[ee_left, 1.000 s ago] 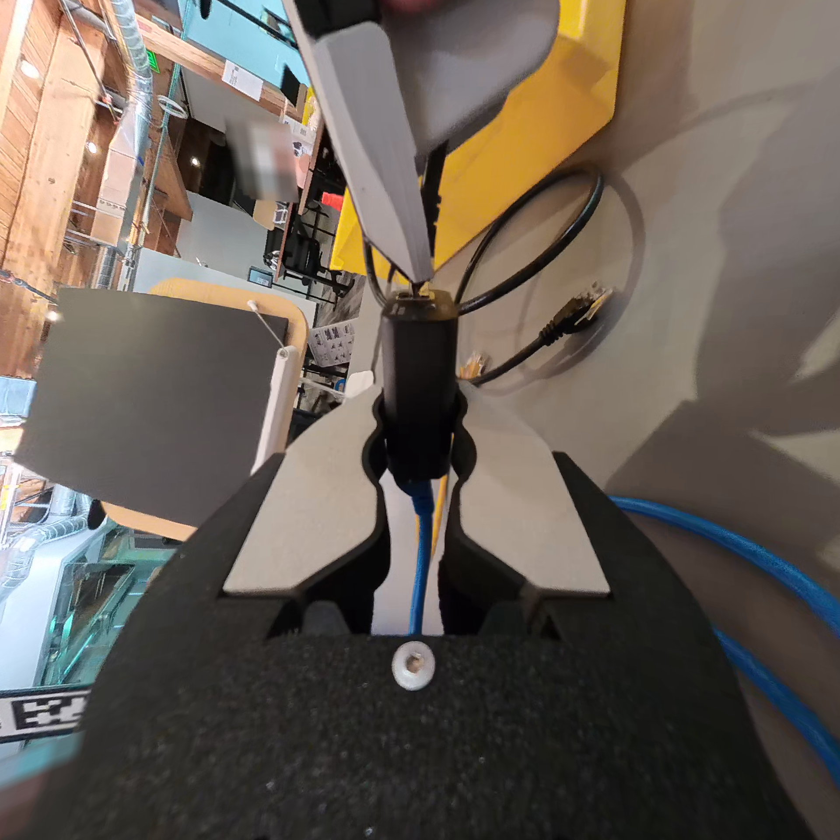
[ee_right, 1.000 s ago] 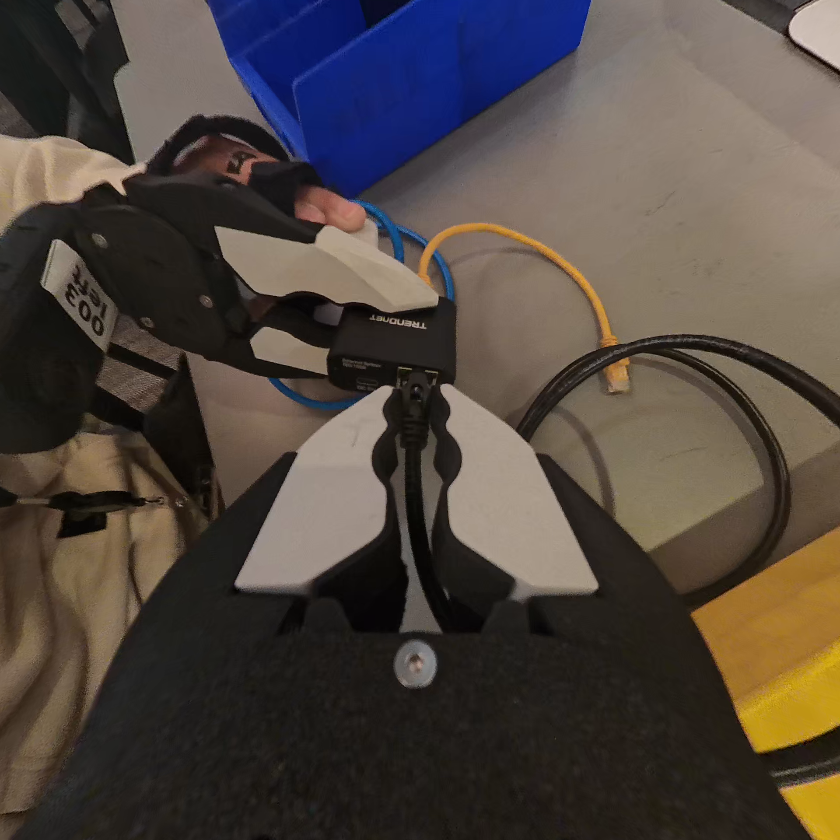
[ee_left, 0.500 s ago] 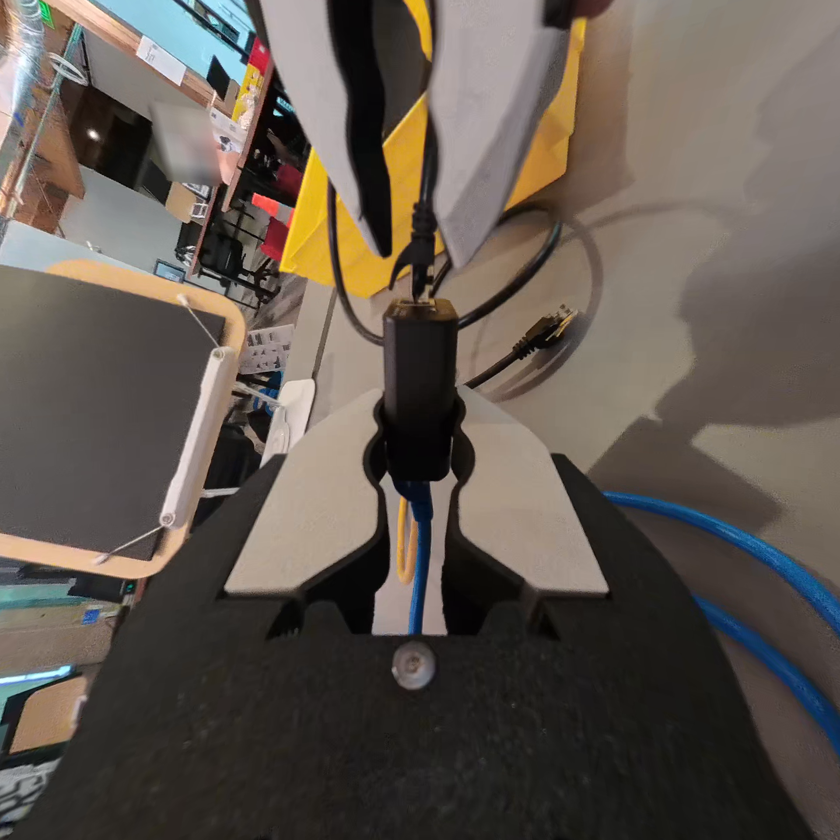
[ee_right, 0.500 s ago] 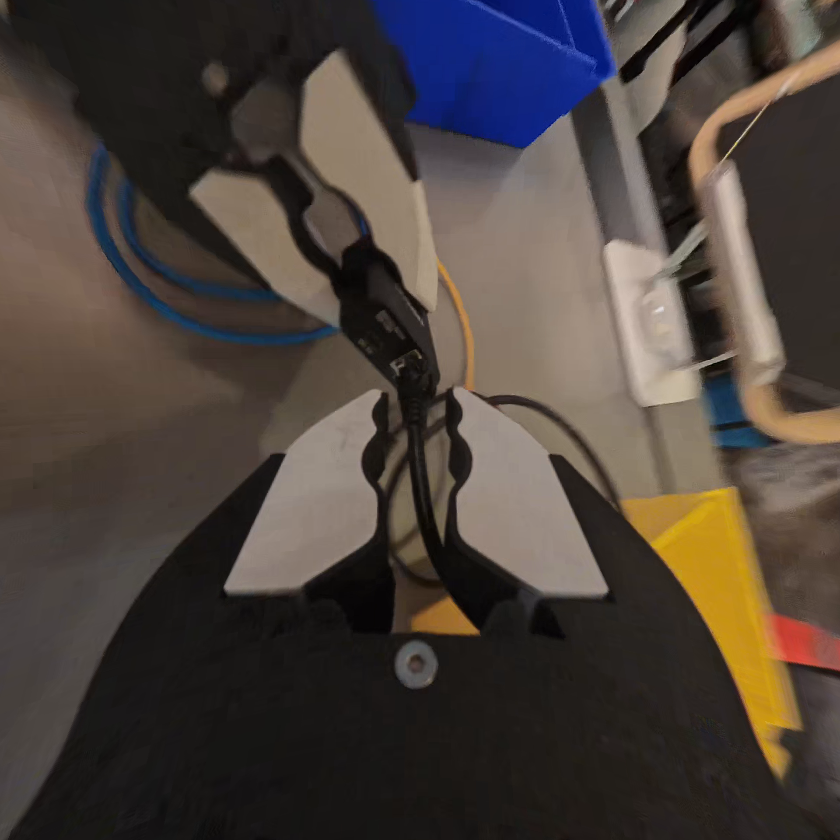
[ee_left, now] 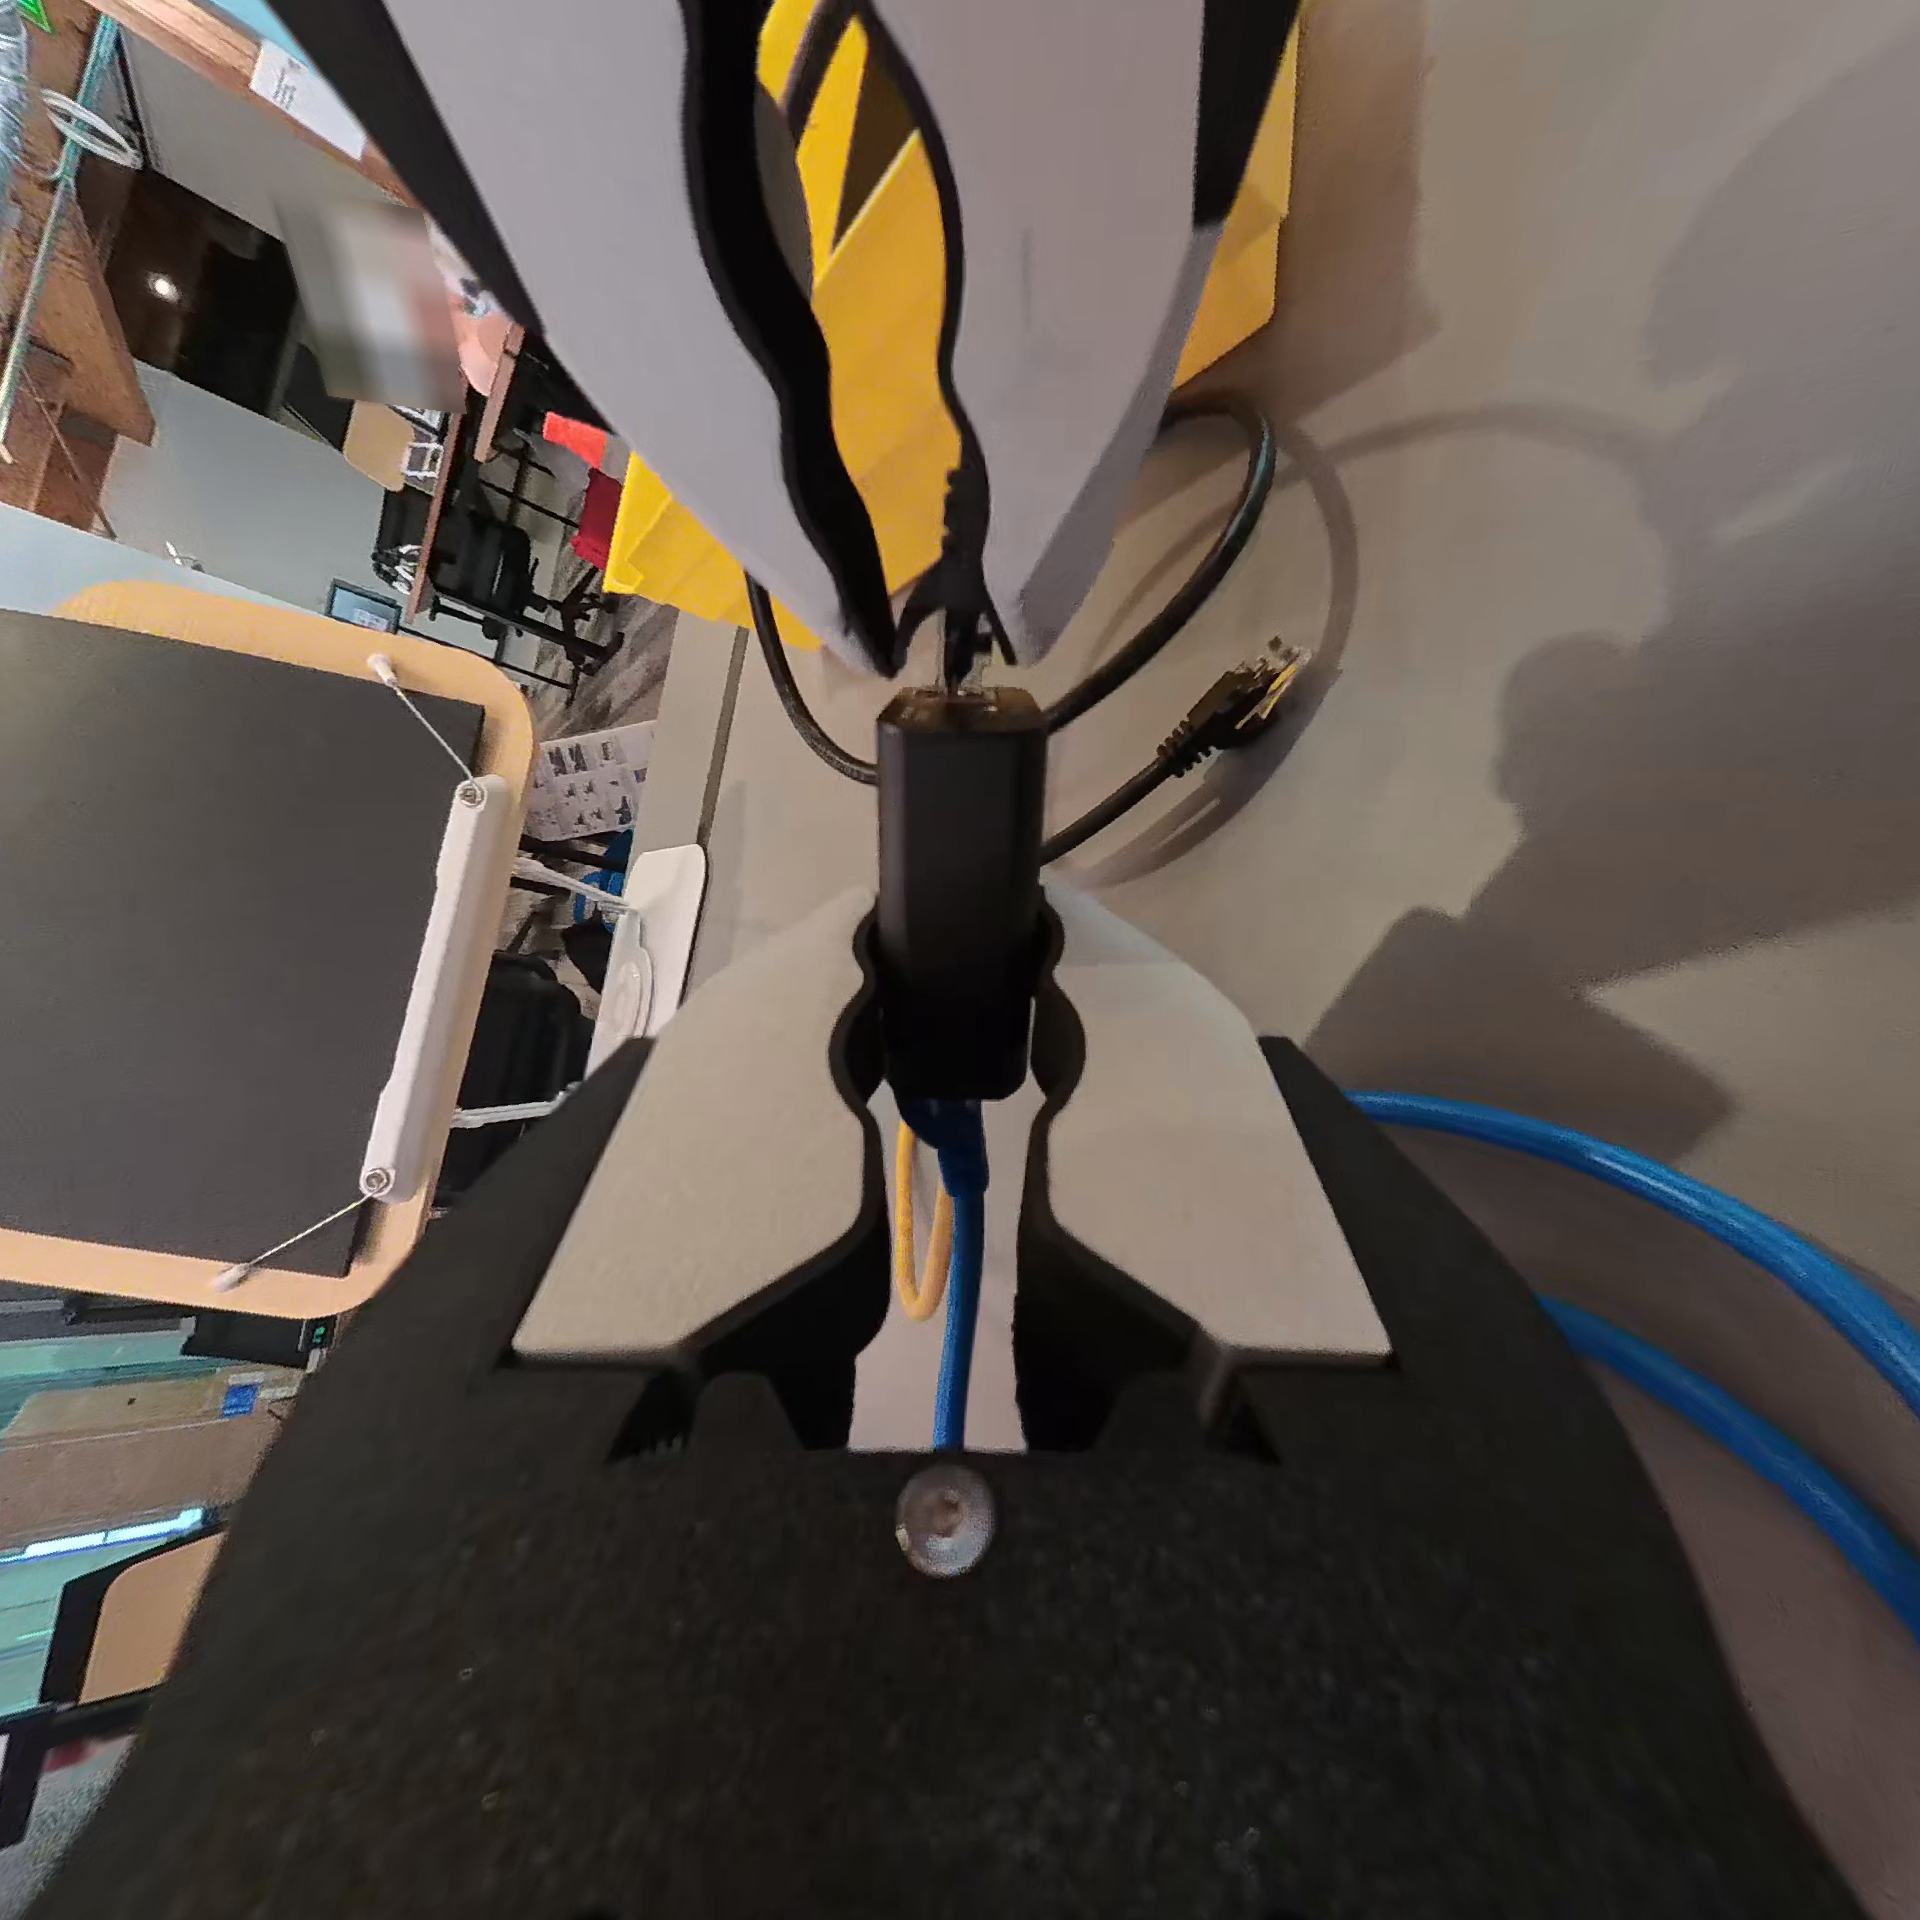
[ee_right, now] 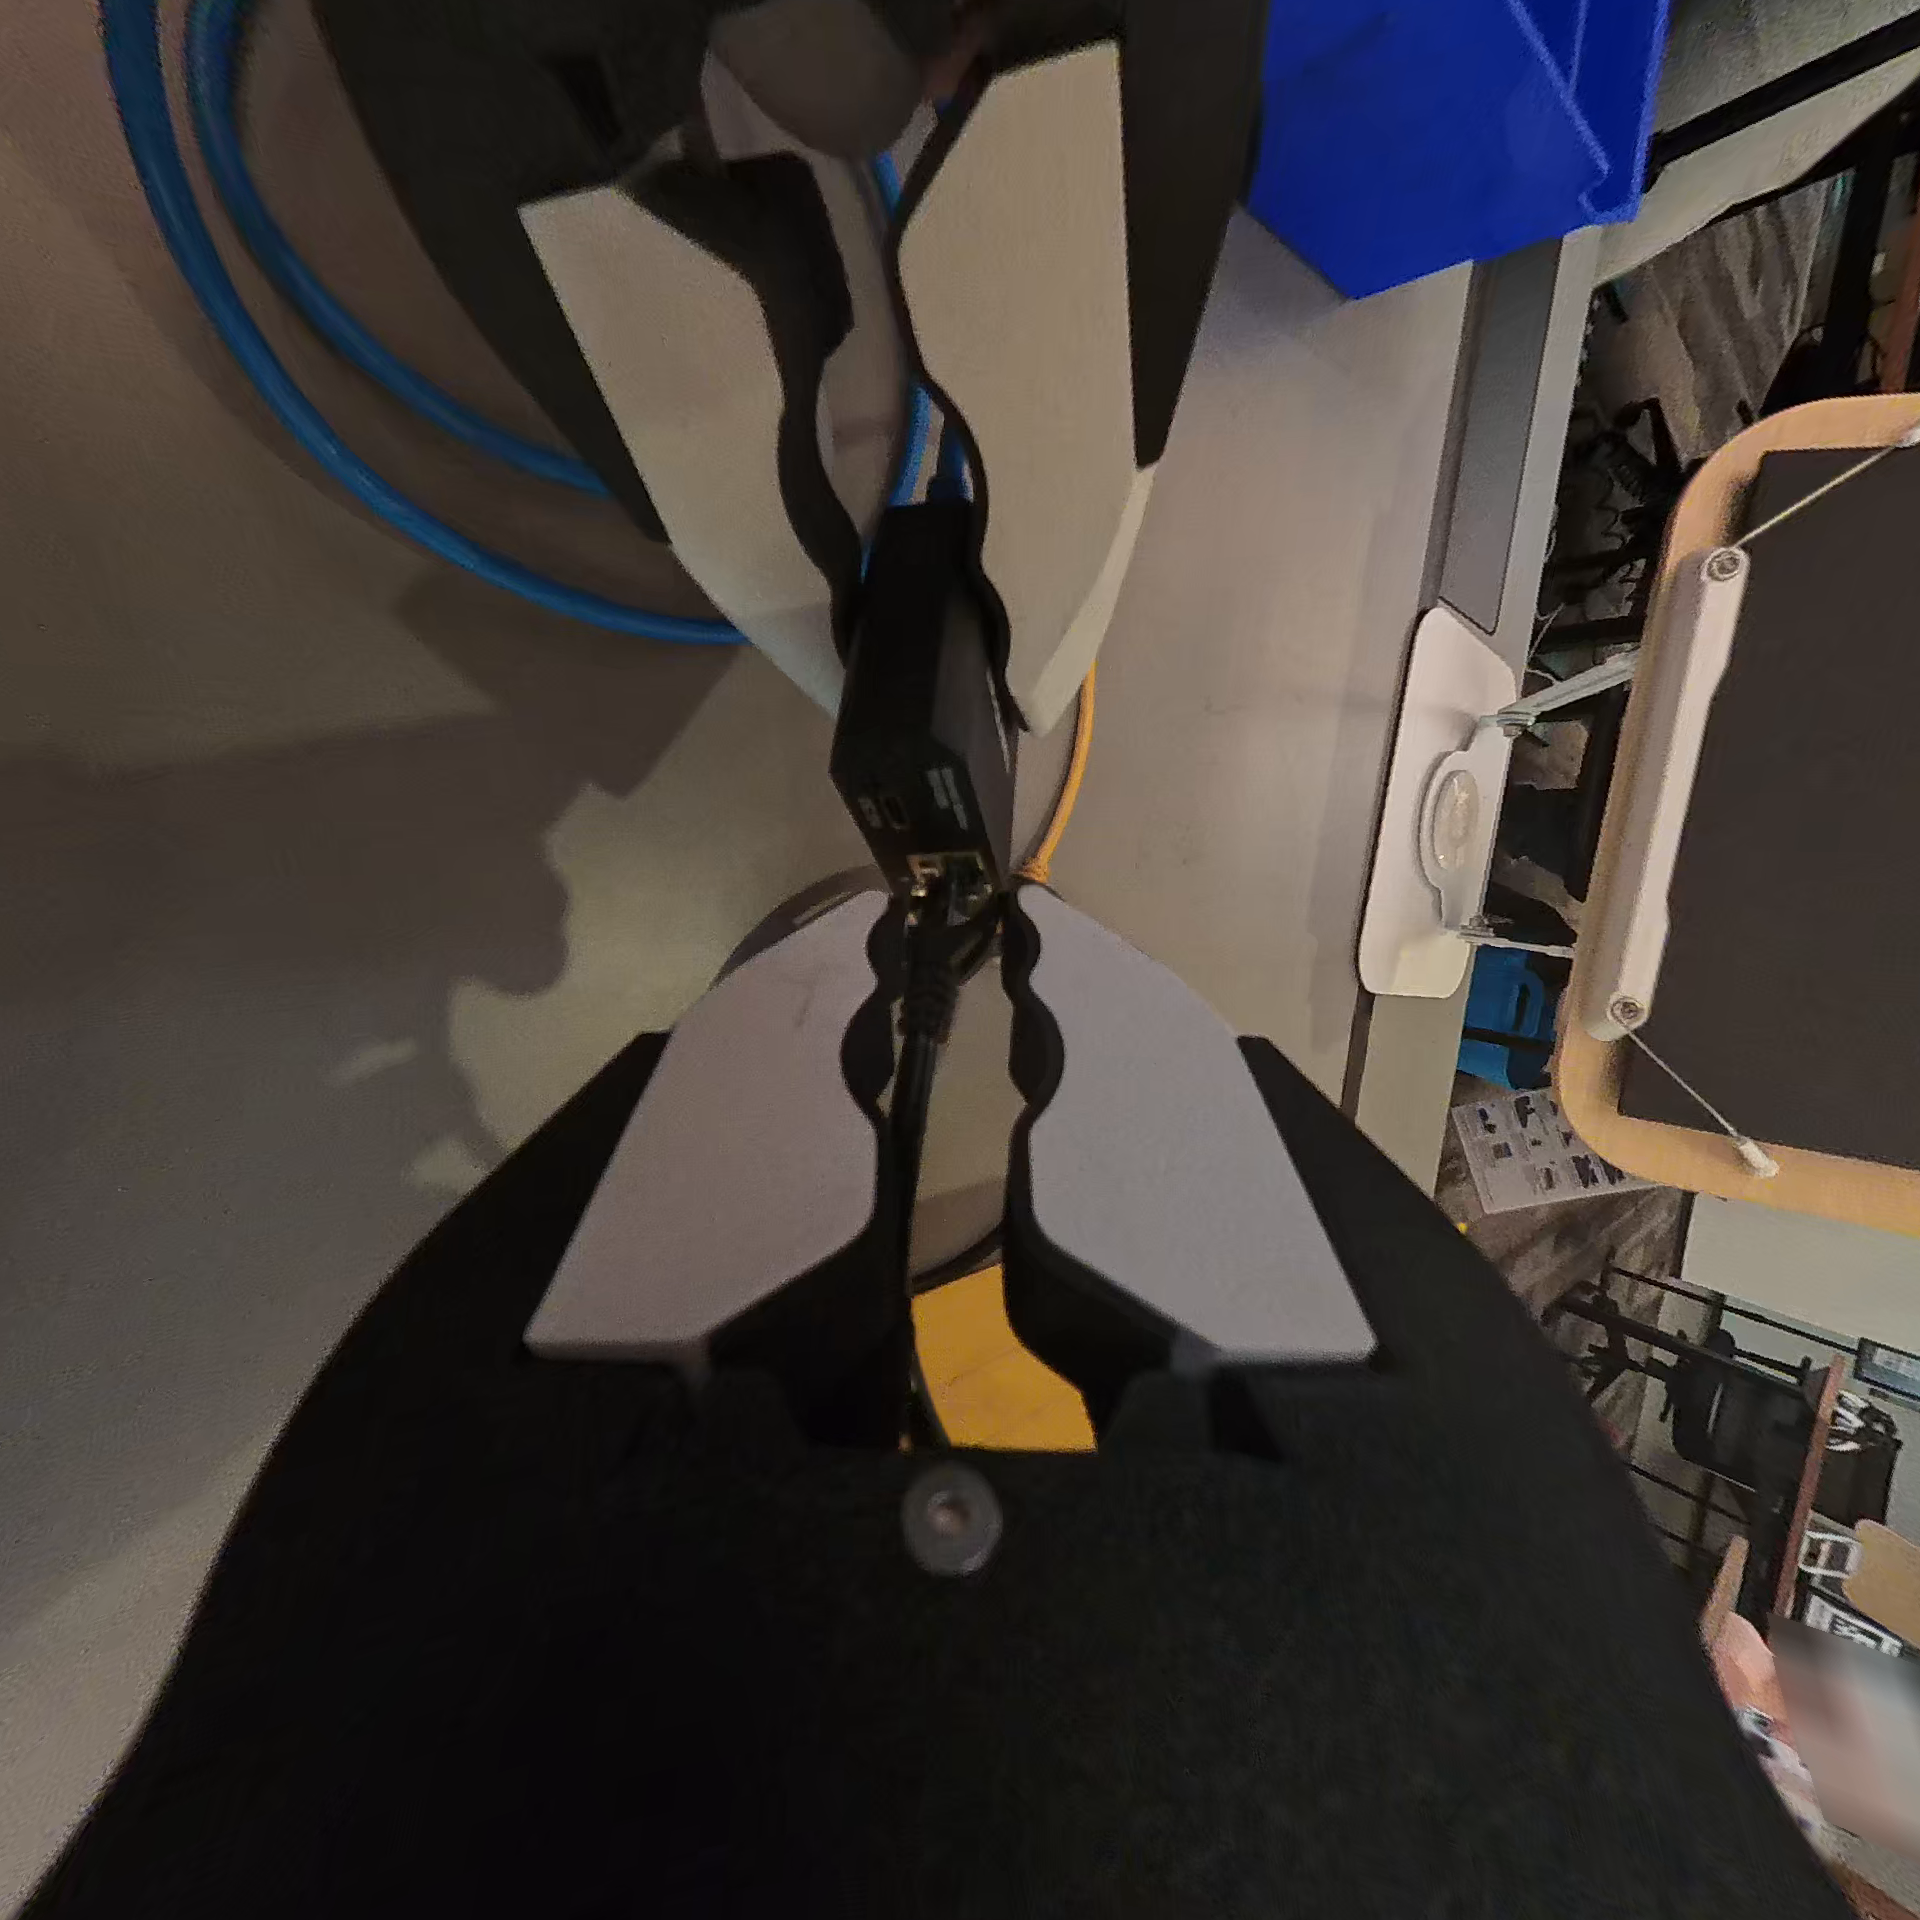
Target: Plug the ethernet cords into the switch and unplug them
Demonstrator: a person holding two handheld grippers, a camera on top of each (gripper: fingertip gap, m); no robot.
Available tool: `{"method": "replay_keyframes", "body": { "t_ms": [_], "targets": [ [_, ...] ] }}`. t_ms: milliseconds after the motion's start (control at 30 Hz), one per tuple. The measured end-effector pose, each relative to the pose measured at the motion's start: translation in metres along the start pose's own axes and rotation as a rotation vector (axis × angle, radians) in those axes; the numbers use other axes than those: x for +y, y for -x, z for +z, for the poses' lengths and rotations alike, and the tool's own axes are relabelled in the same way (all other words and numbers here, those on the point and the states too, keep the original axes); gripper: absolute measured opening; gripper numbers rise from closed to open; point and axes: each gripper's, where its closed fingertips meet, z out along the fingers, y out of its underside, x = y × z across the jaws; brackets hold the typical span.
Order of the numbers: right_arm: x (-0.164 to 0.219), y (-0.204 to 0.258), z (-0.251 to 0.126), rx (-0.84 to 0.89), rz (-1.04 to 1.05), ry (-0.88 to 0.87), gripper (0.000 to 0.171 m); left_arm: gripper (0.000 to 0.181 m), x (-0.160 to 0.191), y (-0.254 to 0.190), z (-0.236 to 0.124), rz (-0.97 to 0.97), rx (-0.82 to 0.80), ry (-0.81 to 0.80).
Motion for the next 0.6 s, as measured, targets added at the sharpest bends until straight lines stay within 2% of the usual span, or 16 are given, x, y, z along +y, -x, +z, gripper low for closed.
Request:
{"method": "replay_keyframes", "body": {
  "t_ms": [200,600],
  "targets": [
    [0.0034,-0.0010,0.0041,-0.016,-0.035,0.066,0.013,0.024,0.0004,0.0010,0.0004,-0.022,-0.001,0.028],
    [0.0038,-0.0045,0.0066,0.014,-0.038,0.032,0.011,0.025,0.0018,0.0032,0.0026,-0.004,-0.023,0.064]
  ]
}}
